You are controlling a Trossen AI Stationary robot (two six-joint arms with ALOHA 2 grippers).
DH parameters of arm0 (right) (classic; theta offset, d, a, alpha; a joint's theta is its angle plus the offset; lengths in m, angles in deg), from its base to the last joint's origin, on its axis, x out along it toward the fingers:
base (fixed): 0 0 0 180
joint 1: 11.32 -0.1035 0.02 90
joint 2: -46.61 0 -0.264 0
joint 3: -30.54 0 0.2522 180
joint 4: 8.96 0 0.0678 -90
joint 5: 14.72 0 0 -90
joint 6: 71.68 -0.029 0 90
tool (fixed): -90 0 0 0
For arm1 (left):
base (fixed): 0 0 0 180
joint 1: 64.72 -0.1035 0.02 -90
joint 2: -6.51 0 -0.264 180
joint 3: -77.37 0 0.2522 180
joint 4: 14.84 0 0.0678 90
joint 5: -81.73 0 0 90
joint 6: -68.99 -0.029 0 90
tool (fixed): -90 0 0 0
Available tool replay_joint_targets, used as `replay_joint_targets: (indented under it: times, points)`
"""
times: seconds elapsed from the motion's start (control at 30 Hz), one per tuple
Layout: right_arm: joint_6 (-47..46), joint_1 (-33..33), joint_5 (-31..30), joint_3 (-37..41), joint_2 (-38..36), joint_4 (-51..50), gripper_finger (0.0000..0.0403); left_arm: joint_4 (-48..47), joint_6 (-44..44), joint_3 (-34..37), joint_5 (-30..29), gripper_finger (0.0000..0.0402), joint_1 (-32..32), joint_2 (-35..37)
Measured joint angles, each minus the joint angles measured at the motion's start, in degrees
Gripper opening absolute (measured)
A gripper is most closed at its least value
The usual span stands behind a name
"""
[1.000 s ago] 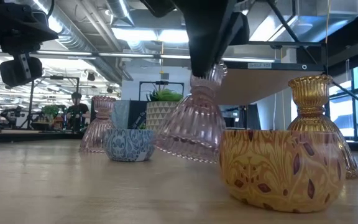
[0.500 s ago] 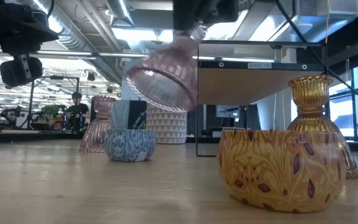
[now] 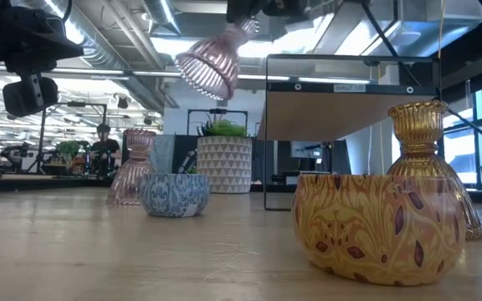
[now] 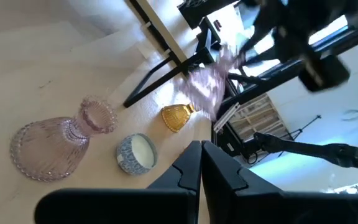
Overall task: Pick & Place candle stick holders
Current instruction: Put the bottom pink glass candle holder on the shelf
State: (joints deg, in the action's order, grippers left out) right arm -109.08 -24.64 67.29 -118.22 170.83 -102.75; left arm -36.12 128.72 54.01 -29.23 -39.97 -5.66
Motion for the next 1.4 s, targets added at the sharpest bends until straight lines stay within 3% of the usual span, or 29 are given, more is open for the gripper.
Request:
replay_joint_targets:
  times: [0.27, 0.6, 0.8, 1.13, 1.4]
  points:
    - [5.4, 7.3, -5.9, 0.0, -6.6, -10.9, 0.0026, -0.1, 0.0, 0.0, -1.1, 0.0006, 0.0, 0.0]
    - [15.0, 18.0, -7.0, 0.3, -14.8, -10.0, 0.0026, -0.9, 1.1, 0.0, -7.4, 0.0006, 0.0, 0.0]
    - [22.7, 24.5, -0.3, 0.3, -15.4, -10.0, 0.0026, -2.2, 3.8, 0.0, -11.7, 0.0006, -0.2, 0.0]
    - [36.7, 31.1, -1.1, 0.5, -15.4, -9.9, 0.0026, -3.1, 7.7, 0.0, -16.5, 0.0006, -0.2, 0.0]
    - [42.2, 37.3, -1.4, 6.3, -15.4, -10.0, 0.0026, -3.2, 9.4, 0.0, -20.0, 0.0006, -0.2, 0.0]
